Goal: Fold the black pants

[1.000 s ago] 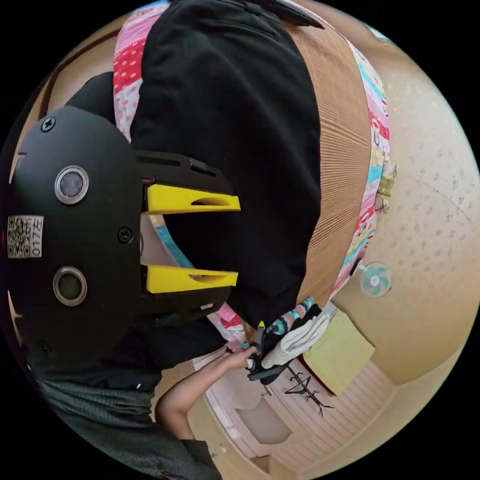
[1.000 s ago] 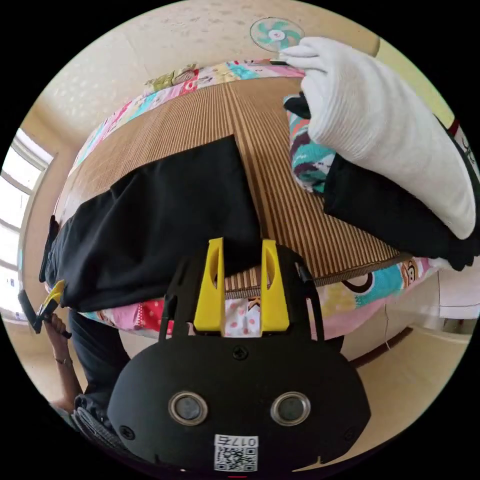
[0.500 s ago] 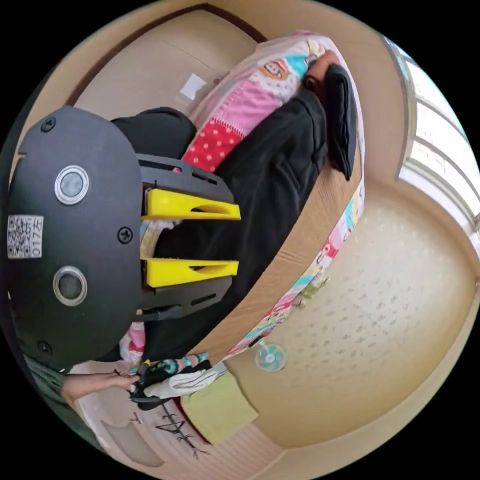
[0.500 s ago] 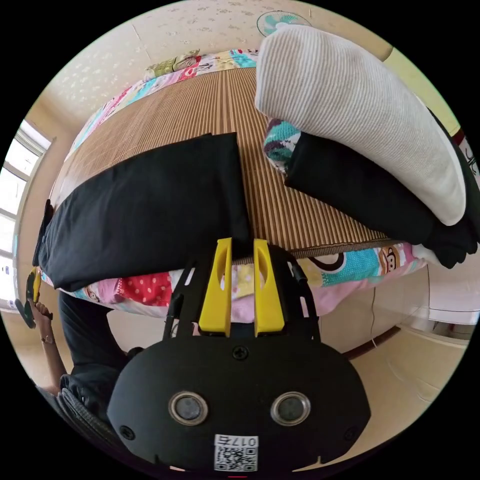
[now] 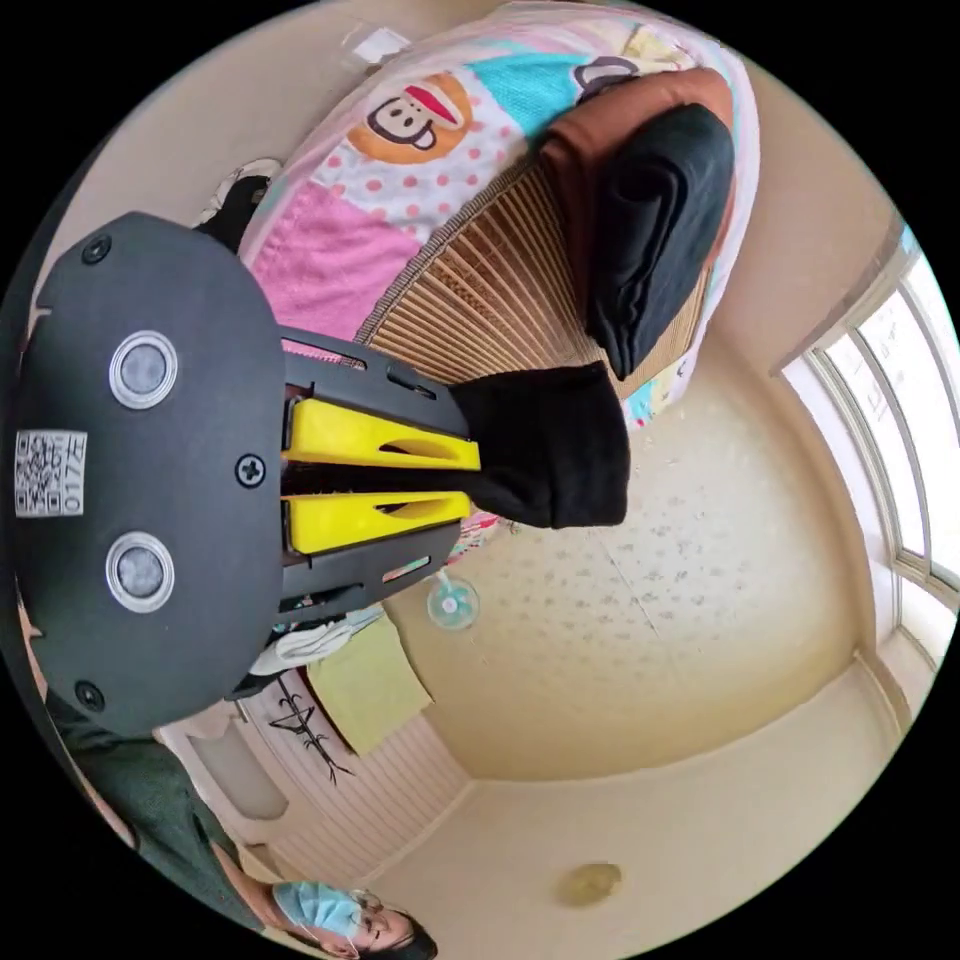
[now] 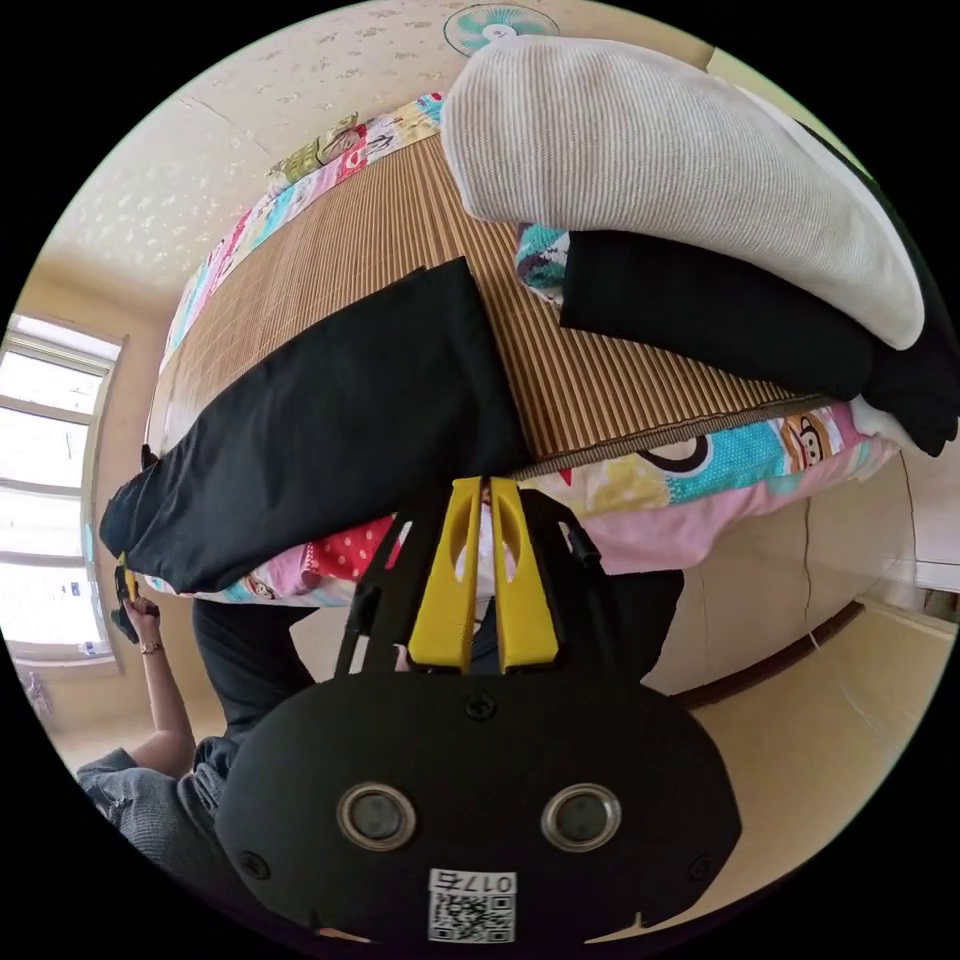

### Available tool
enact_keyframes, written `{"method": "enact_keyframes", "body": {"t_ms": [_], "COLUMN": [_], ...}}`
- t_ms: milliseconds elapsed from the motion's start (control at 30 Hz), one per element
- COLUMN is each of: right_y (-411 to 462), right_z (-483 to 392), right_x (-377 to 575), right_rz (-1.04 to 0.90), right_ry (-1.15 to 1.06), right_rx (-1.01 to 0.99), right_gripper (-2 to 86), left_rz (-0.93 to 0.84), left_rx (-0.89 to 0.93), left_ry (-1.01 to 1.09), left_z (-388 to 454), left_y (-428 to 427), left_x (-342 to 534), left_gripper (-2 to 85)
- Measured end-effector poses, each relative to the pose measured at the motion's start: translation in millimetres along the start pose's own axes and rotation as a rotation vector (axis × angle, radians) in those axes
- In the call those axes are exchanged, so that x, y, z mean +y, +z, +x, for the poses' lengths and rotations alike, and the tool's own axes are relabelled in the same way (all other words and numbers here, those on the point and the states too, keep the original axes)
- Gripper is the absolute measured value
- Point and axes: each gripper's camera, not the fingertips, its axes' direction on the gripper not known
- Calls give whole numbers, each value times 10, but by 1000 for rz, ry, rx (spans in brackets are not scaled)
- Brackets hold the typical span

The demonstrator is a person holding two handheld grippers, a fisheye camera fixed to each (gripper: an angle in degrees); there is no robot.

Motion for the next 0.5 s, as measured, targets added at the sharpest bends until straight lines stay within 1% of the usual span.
{"method": "enact_keyframes", "body": {"t_ms": [67,100,133,167,233,267,333,400,433,467,500], "right_y": [-39,-55,-59,-62,-61,-61,-59,-41,-37,-32,-28], "right_z": [110,179,212,271,337,360,379,400,405,417,436], "right_x": [43,65,74,84,86,80,62,33,30,31,40], "right_rz": [-1,2,3,1,-2,1,10,17,20,27,34], "right_ry": [13,23,28,38,48,44,35,30,29,24,21], "right_rx": [-48,-75,-88,-112,-153,-183,-222,-262,-274,-300,-328], "right_gripper": [21,16,15,13,10,9,8,6,6,6,6], "left_rz": [21,24,61,114,159,141,82,47,14,-9,-8], "left_rx": [-228,-288,-368,-345,-252,-237,-245,-274,-337,-439,-444], "left_ry": [-82,-127,-235,-283,-299,-326,-336,-342,-368,-411,-414], "left_z": [-270,-347,-500,-616,-744,-818,-870,-827,-782,-731,-696], "left_y": [-236,-274,-371,-473,-542,-510,-373,-243,-161,-106,-84], "left_x": [153,198,292,355,344,277,141,21,-54,-110,-132], "left_gripper": [50,53,70,91,132,158,164,161,140,112,95]}}
